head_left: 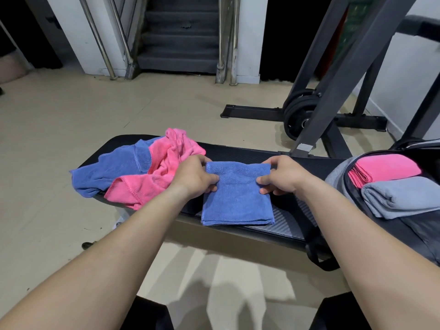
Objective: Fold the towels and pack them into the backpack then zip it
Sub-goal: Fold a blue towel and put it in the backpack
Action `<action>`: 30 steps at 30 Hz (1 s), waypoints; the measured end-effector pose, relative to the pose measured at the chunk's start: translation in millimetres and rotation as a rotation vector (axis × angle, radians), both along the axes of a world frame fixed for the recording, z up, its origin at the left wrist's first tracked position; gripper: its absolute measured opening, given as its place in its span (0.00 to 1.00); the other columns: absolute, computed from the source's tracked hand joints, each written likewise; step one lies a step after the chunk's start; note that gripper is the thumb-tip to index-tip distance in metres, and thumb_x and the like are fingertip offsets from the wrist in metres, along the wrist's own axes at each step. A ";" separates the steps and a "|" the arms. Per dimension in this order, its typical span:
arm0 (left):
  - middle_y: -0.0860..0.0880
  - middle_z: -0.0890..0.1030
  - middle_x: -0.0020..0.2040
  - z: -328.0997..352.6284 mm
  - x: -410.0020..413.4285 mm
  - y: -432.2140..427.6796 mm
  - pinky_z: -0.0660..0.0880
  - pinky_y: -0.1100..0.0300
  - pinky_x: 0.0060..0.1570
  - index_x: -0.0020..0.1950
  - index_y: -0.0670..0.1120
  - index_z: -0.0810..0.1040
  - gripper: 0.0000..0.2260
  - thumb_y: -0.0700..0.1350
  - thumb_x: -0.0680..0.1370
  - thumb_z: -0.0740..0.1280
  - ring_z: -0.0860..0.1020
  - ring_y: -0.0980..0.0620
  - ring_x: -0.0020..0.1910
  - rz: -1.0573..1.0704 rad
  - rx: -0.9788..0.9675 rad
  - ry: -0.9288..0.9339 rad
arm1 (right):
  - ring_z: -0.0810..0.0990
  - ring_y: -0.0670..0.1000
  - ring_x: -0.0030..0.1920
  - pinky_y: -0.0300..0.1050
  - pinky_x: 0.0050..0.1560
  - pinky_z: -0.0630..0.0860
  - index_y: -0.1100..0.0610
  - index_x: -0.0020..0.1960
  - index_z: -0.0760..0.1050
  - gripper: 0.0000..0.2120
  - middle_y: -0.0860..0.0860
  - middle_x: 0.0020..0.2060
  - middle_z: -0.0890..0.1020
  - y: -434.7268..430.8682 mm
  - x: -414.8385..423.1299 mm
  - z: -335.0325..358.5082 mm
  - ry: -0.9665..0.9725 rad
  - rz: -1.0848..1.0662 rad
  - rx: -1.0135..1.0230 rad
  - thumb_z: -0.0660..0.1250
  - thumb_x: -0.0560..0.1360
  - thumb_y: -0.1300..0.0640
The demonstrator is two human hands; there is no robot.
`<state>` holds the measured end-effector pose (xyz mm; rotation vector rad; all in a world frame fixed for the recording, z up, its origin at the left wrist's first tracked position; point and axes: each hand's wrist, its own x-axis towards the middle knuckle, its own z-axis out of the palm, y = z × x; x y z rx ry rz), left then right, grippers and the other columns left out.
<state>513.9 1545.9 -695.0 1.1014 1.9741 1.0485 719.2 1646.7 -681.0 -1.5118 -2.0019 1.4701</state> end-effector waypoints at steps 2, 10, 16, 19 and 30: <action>0.44 0.81 0.41 1.7 0.2 -2.9 0.83 0.50 0.41 0.53 0.43 0.76 0.10 0.33 0.76 0.70 0.84 0.45 0.35 0.006 0.019 -0.035 | 0.85 0.50 0.35 0.39 0.29 0.75 0.59 0.58 0.74 0.12 0.54 0.41 0.85 -2.4 1.0 0.6 0.038 -0.001 -0.008 0.71 0.76 0.65; 0.49 0.82 0.43 5.0 -0.9 -26.1 0.83 0.47 0.48 0.49 0.51 0.73 0.10 0.37 0.78 0.69 0.85 0.45 0.42 -0.139 0.058 0.166 | 0.86 0.54 0.48 0.45 0.46 0.83 0.57 0.58 0.75 0.10 0.59 0.52 0.85 -12.7 13.3 1.2 0.088 0.049 0.004 0.69 0.78 0.65; 0.55 0.82 0.41 6.2 -0.9 -47.5 0.79 0.44 0.51 0.46 0.54 0.73 0.12 0.38 0.75 0.71 0.81 0.52 0.40 -0.261 0.063 0.282 | 0.83 0.51 0.45 0.45 0.49 0.82 0.55 0.55 0.76 0.10 0.57 0.53 0.82 -23.7 28.3 2.9 0.087 0.148 0.058 0.70 0.77 0.65; 0.53 0.82 0.45 6.9 1.0 -55.5 0.77 0.46 0.53 0.46 0.55 0.73 0.12 0.41 0.73 0.72 0.81 0.50 0.46 -0.310 0.029 0.353 | 0.80 0.47 0.40 0.45 0.48 0.79 0.53 0.53 0.77 0.11 0.52 0.51 0.82 -34.0 34.5 6.1 0.058 0.207 0.115 0.74 0.74 0.62; 0.58 0.71 0.50 3.1 1.9 -71.3 0.75 0.51 0.52 0.48 0.58 0.73 0.16 0.42 0.70 0.74 0.76 0.54 0.46 -0.435 0.039 0.557 | 0.79 0.48 0.48 0.45 0.50 0.74 0.51 0.43 0.79 0.09 0.43 0.47 0.82 -58.3 36.1 -5.1 -0.038 0.164 0.382 0.66 0.79 0.48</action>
